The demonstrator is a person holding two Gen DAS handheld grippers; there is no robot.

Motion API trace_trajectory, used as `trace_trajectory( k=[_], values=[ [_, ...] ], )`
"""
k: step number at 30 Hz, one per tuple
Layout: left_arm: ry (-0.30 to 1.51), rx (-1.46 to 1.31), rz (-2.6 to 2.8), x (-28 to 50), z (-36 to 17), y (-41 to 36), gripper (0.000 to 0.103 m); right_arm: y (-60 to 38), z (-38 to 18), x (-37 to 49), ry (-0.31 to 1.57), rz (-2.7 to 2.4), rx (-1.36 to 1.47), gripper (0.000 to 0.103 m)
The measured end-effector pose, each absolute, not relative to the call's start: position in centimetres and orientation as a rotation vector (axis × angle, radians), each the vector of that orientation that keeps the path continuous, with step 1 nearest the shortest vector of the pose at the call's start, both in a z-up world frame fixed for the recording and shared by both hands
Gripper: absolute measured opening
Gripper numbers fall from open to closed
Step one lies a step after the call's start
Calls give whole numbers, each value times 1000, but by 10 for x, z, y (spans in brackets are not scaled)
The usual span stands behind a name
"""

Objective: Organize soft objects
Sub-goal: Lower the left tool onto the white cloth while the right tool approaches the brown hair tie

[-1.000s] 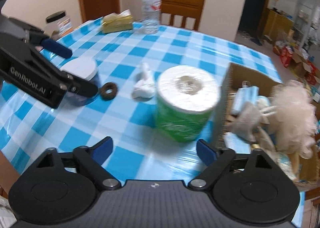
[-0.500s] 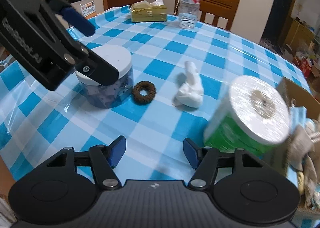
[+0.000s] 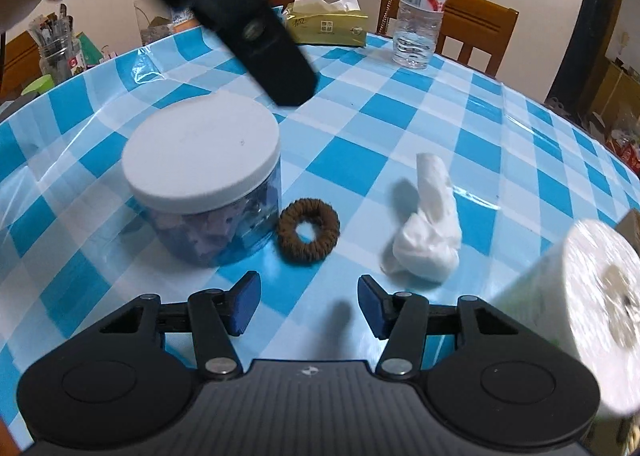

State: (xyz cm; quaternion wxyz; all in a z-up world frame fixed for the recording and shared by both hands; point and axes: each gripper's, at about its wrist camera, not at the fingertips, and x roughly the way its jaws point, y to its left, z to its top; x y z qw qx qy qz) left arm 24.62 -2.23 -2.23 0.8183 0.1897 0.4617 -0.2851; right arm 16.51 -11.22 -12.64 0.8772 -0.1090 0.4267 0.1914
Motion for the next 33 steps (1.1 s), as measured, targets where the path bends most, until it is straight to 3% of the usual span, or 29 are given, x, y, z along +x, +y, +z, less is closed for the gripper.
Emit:
trace_trajectory(
  k=[13,19,33],
  values=[
    [1012,364,-597,290,-36,-31,97,-108,-140,195,875,414,-203,58],
    [1021,369,-608,293,-41,-37,97,-110,-139,198,861,428,-199,37],
    [1047,439,-708,290,-58,-75,97,-135,-135,160,919,372,-153,36]
  ],
)
